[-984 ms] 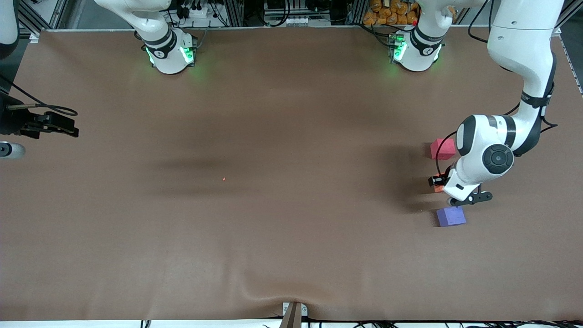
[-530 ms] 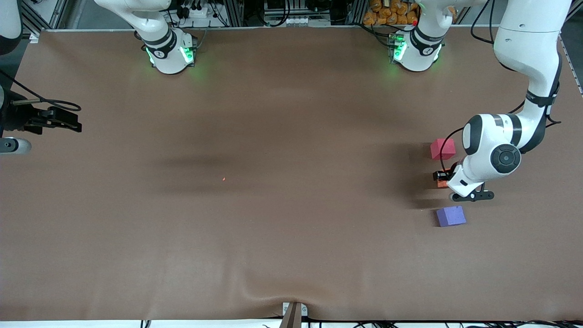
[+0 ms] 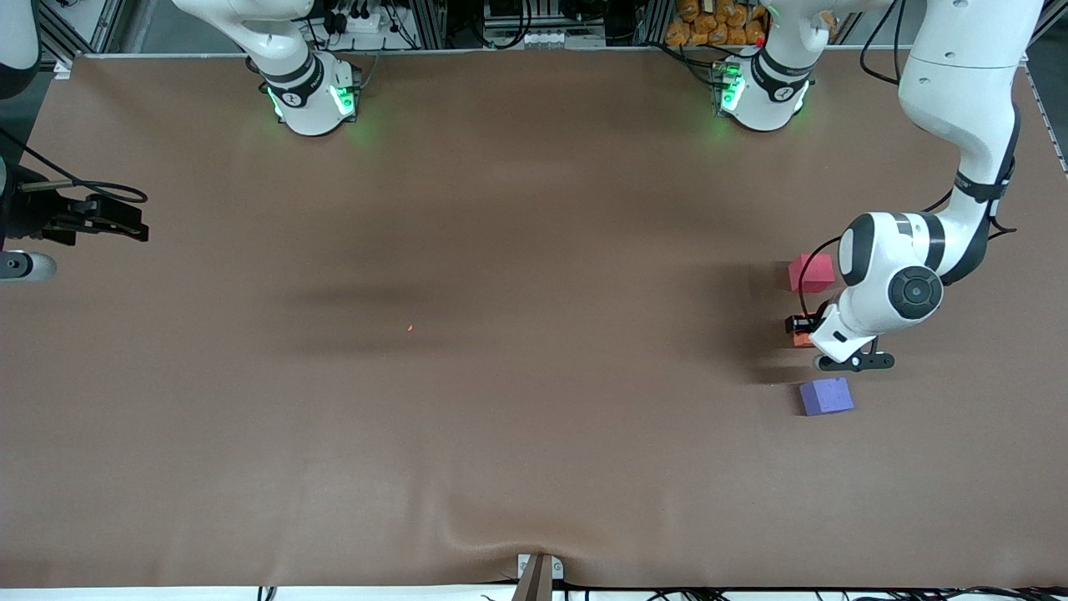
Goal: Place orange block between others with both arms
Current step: 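Lower the orange cube between the pink and blue cubes, open left gripper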
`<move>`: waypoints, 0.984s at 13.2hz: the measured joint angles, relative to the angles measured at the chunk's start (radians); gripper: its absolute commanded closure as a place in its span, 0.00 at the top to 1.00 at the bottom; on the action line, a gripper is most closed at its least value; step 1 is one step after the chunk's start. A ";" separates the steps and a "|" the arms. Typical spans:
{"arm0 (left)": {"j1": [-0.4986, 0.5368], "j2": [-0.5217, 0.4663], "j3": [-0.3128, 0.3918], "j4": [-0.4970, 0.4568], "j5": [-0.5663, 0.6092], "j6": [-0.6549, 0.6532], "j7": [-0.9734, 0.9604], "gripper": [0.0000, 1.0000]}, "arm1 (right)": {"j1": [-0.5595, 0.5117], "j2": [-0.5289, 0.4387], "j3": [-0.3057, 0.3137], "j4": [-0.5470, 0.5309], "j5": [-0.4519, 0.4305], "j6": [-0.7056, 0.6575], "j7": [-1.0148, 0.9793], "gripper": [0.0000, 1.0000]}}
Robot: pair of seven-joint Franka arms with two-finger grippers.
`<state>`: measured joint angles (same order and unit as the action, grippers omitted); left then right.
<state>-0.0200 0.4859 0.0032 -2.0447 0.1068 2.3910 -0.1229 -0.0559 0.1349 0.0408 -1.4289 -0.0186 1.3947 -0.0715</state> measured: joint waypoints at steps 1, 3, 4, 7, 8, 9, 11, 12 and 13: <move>0.000 0.000 -0.002 0.001 0.000 0.001 0.000 1.00 | 0.000 0.000 0.001 0.001 0.000 0.000 0.000 1.00; -0.001 -0.005 -0.007 0.011 -0.001 0.006 0.000 1.00 | 0.001 0.000 0.001 0.001 0.000 -0.002 0.000 1.00; -0.001 -0.017 -0.010 0.020 -0.001 0.008 0.000 1.00 | 0.001 0.000 0.001 0.002 0.000 -0.003 0.000 1.00; -0.002 -0.110 -0.033 0.065 -0.002 -0.021 -0.001 1.00 | 0.001 0.000 0.001 0.003 0.000 -0.004 0.000 1.00; -0.003 -0.154 -0.039 0.092 -0.002 -0.074 -0.001 1.00 | 0.001 0.000 0.001 0.003 0.000 -0.004 0.000 1.00; -0.003 -0.198 -0.042 0.129 -0.002 -0.149 -0.001 1.00 | 0.001 0.000 0.001 0.003 0.000 -0.005 0.000 1.00; -0.003 -0.267 -0.046 0.245 -0.002 -0.345 0.002 1.00 | 0.001 0.000 0.001 0.003 0.000 -0.005 0.000 1.00; -0.002 -0.286 -0.054 0.316 -0.002 -0.453 0.006 1.00 | 0.001 0.000 0.001 0.003 0.000 -0.005 0.000 1.00; -0.002 -0.297 -0.067 0.385 -0.002 -0.555 0.007 1.00 | 0.001 0.000 0.000 0.003 0.000 -0.006 0.000 1.00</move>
<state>-0.0222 0.1889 -0.0639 -1.6601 0.1047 1.8363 -0.1154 -0.0554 0.1349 0.0411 -1.4255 -0.0187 1.3892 -0.0714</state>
